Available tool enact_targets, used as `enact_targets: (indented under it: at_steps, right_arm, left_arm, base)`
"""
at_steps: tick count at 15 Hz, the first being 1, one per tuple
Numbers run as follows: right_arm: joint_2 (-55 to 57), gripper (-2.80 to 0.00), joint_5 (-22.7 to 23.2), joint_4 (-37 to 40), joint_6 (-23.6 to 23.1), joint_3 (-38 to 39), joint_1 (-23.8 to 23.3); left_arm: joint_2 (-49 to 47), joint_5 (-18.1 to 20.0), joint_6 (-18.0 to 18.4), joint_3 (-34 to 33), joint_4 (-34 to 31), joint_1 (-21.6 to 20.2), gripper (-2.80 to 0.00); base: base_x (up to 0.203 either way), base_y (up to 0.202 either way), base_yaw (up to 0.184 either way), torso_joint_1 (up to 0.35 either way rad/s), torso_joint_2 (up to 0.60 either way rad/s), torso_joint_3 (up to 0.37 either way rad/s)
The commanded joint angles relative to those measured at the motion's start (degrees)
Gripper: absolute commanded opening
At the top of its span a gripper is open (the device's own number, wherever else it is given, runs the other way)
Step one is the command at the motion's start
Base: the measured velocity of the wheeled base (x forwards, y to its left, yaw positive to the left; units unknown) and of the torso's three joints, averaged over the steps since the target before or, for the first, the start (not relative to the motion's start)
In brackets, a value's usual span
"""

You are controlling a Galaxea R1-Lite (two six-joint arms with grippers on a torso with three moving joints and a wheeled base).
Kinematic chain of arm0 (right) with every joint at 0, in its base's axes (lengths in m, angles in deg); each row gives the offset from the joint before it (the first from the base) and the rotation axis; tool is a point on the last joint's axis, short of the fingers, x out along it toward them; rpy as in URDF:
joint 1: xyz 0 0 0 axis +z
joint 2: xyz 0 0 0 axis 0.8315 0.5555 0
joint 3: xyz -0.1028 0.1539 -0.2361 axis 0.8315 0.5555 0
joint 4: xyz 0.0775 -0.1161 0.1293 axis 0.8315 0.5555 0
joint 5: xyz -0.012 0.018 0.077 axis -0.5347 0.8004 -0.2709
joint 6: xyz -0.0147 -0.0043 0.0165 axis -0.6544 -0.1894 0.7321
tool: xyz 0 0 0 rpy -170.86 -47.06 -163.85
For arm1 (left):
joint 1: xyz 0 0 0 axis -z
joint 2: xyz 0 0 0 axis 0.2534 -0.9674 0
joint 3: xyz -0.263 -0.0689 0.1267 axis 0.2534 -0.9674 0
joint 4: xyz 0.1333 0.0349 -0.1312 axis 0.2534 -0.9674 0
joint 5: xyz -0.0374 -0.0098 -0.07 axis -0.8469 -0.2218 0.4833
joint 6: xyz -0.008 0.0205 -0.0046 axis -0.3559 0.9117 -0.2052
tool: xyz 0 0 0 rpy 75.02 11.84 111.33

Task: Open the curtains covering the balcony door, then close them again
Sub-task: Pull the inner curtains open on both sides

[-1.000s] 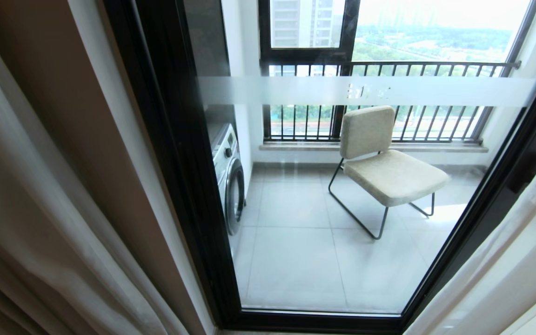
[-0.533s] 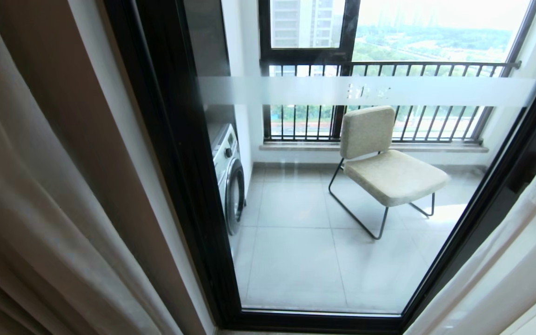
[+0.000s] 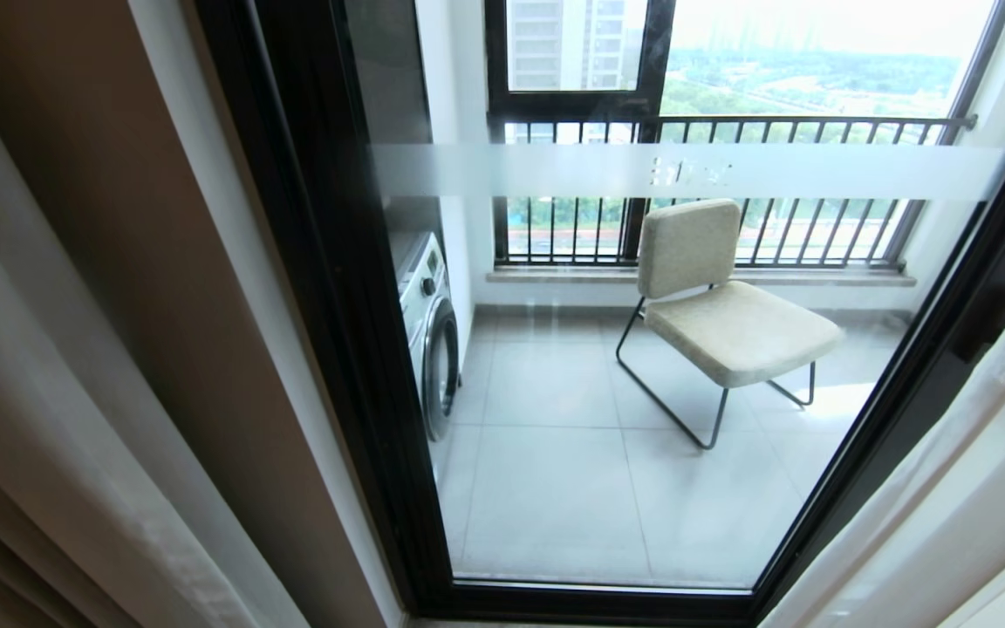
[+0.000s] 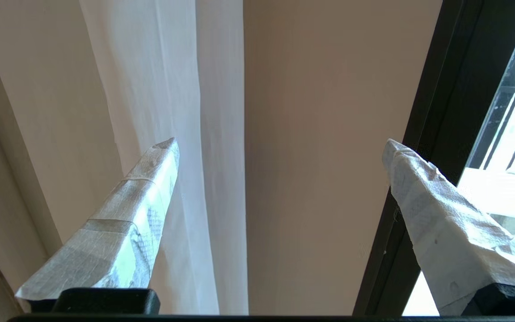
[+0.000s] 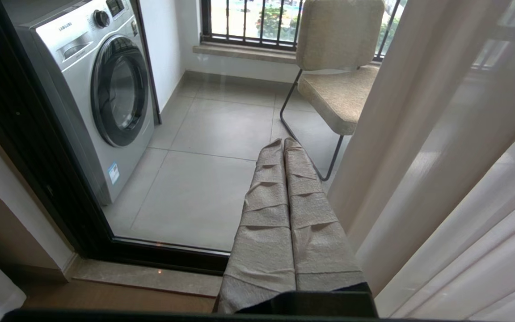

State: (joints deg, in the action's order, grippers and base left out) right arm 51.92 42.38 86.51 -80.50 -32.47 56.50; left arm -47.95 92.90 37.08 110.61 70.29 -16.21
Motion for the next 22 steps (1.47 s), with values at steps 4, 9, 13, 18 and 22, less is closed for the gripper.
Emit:
enact_targets:
  at_steps: [4,9,13,18,22]
  right_arm:
    - [0.00,-2.80,0.04,0.02,-0.04,0.00,0.02]
    - [0.00,-2.80,0.04,0.02,-0.04,0.00,0.02]
    - [0.00,-2.80,0.04,0.02,-0.04,0.00,0.02]
    - [0.00,-2.80,0.04,0.02,-0.04,0.00,0.02]
    - [0.00,-2.80,0.04,0.02,-0.04,0.00,0.02]
  left_arm:
    - [1.40,-0.45,-0.06,-1.31,0.45,-0.05,-2.80]
    - [1.04,0.00,-0.15,-2.46,-0.20,1.28,-2.80]
    - [1.67,0.18,1.25,-7.76,0.11,5.38,-2.80]
    - [6.00,-0.06,5.74,-20.72,-0.24,13.73,-2.80]
    - [14.60,-1.53,6.26,-33.37,-3.65,19.49,-2.80]
  base:
    - [0.000,0.000,0.000,0.000,0.00,0.000]
    - [0.000,0.000,0.000,0.000,0.00,0.000]
    - [0.000,0.000,0.000,0.000,0.00,0.000]
    - [0.000,0.000,0.000,0.000,0.00,0.000]
    - [0.000,0.000,0.000,0.000,0.00,0.000]
